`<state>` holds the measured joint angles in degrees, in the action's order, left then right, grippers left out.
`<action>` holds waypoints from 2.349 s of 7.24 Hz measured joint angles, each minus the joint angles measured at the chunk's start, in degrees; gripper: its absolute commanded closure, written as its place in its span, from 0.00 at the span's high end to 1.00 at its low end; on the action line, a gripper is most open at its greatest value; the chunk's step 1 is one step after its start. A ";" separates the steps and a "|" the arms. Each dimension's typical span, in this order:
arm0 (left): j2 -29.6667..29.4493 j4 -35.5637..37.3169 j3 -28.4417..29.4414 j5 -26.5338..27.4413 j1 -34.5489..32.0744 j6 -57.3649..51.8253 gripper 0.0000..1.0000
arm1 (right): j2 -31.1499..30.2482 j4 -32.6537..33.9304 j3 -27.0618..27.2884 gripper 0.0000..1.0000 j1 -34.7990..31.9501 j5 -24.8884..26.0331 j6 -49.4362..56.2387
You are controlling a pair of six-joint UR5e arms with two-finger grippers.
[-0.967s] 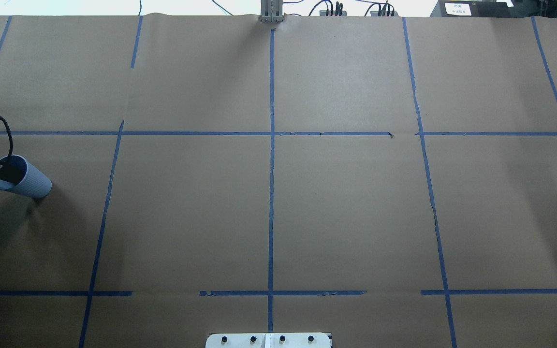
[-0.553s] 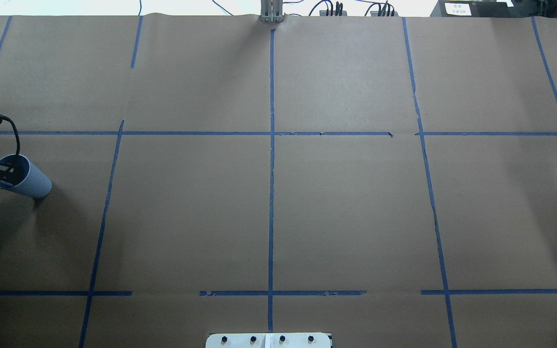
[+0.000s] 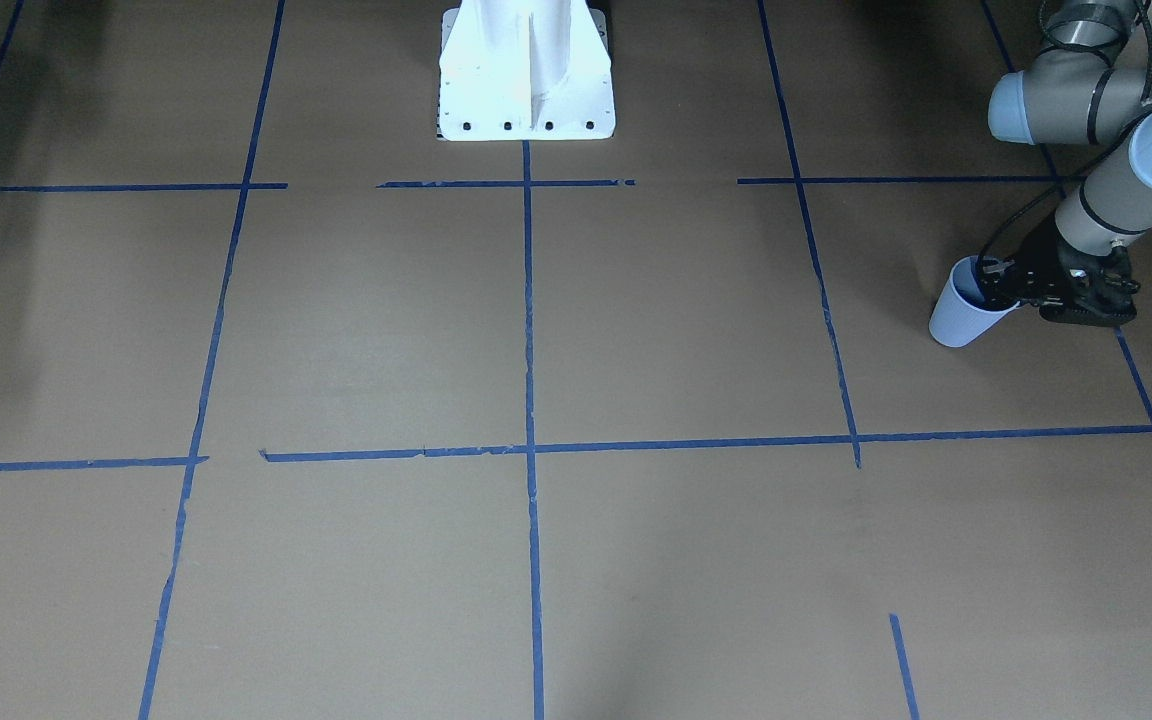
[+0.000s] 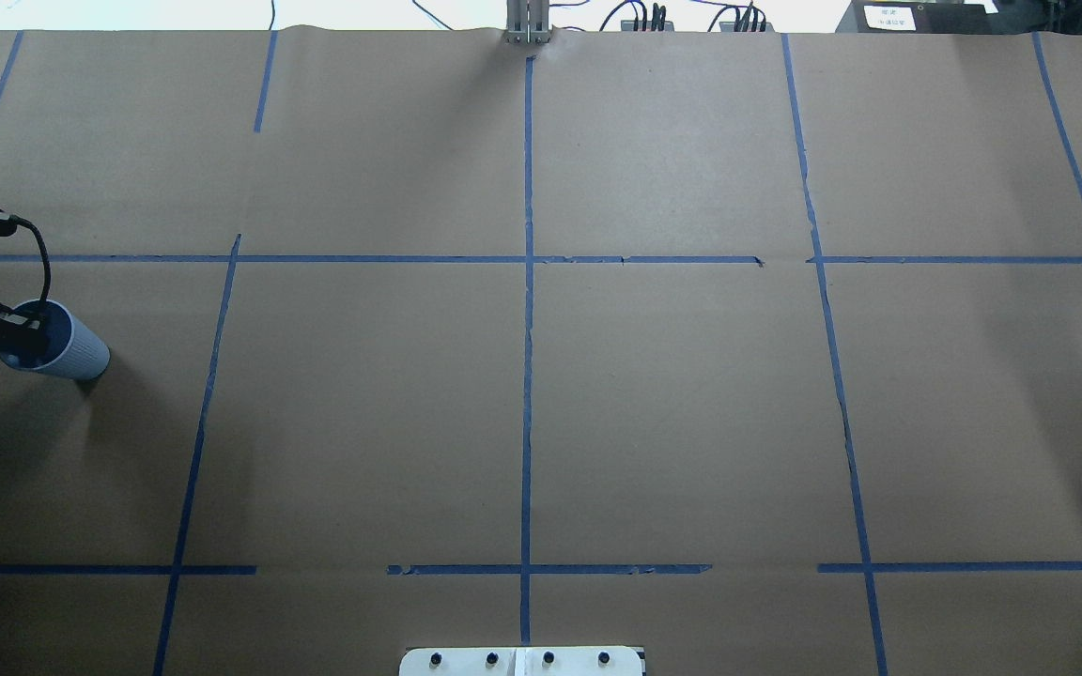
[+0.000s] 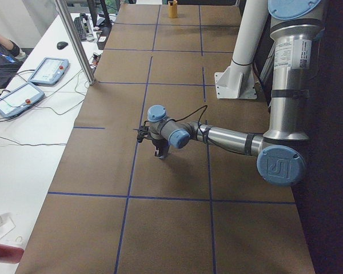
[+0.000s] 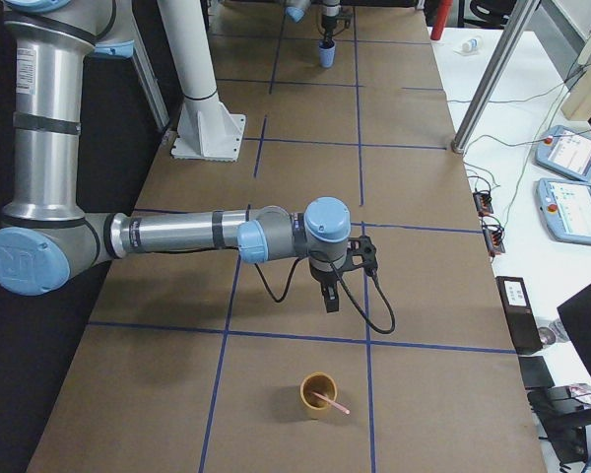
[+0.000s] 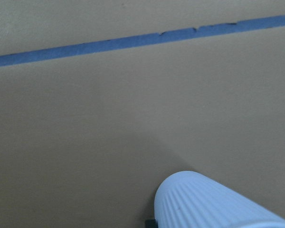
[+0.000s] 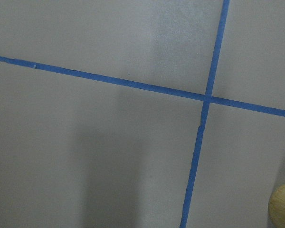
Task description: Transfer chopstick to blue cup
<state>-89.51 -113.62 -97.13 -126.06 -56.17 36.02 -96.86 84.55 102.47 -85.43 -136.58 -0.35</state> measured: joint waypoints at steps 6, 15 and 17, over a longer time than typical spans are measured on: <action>-21.69 18.87 -5.72 -3.10 6.28 18.71 0.00 | 0.00 0.07 -0.02 1.00 0.07 -0.08 -0.07; -51.19 19.85 14.61 14.61 26.75 42.97 0.08 | 0.02 0.17 -0.23 1.00 0.09 -0.26 -0.18; -50.31 19.84 14.59 14.70 26.80 42.30 0.51 | 0.07 0.18 -0.25 1.00 0.12 -0.26 -0.17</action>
<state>-139.82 -93.78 -82.54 -111.37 -29.37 78.32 -96.78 84.73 102.22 -85.31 -136.85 -0.53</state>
